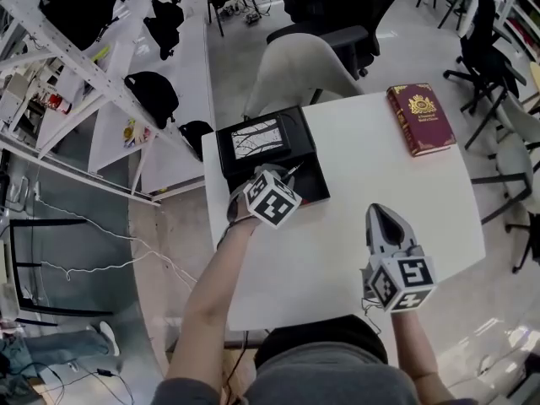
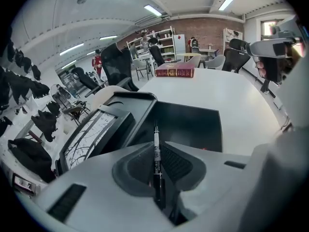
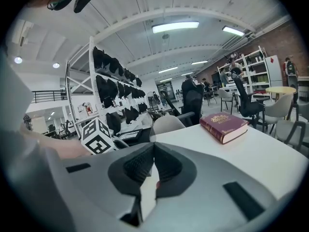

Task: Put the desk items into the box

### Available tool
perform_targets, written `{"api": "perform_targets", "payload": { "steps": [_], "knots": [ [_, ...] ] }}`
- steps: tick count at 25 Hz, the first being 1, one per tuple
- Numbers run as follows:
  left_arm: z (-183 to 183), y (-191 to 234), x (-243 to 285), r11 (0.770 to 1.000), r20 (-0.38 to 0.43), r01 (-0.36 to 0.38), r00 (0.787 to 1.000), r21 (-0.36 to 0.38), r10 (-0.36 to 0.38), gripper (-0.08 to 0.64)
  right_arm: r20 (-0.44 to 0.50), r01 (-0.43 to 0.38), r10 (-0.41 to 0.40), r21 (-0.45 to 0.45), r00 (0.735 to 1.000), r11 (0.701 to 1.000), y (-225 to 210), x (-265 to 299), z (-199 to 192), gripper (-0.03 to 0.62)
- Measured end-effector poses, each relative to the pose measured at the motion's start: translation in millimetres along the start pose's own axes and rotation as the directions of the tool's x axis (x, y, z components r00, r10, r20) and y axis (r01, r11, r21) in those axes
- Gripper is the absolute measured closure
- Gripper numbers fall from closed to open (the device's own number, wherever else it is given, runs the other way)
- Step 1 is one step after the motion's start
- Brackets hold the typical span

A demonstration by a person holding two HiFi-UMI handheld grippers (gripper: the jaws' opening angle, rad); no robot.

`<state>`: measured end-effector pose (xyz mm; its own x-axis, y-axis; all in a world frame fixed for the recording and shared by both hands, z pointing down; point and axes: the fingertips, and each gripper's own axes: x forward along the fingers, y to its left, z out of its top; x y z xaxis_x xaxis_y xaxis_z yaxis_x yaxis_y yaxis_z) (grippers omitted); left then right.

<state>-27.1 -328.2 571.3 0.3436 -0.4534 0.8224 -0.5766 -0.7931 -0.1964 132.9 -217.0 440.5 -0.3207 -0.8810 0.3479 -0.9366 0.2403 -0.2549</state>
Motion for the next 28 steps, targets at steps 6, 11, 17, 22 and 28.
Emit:
{"api": "perform_targets", "payload": {
  "steps": [6, 11, 17, 22, 28],
  "knots": [
    [-9.9, -2.2, 14.5, 1.000, -0.051, 0.016, 0.999, -0.018, -0.017, 0.514, -0.012, 0.006, -0.006, 0.005, 1.000, 1.000, -0.4, 3.3, -0.5, 0.588],
    [-14.5, -0.9, 19.0, 0.998, -0.076, 0.034, 0.996, -0.043, -0.038, 0.514, -0.028, 0.011, -0.010, 0.013, 1.000, 1.000, -0.1, 4.7, -2.1, 0.588],
    [-18.4, -4.0, 22.7, 0.995, -0.112, 0.074, 0.990, -0.063, -0.081, 0.514, -0.032, 0.015, -0.014, 0.016, 0.999, 1.000, 0.4, 6.6, -3.1, 0.588],
    [-19.0, -4.4, 24.2, 0.995, -0.113, 0.071, 0.991, -0.066, -0.078, 0.514, -0.016, 0.023, -0.023, 0.009, 1.000, 1.000, -2.4, 7.4, -3.5, 0.588],
    [-20.2, -4.2, 23.4, 0.989, -0.106, 0.093, 0.989, -0.114, -0.105, 0.509, -0.014, 0.025, -0.025, 0.012, 1.000, 1.000, -1.5, 5.8, -2.7, 0.588]
  ]
}}
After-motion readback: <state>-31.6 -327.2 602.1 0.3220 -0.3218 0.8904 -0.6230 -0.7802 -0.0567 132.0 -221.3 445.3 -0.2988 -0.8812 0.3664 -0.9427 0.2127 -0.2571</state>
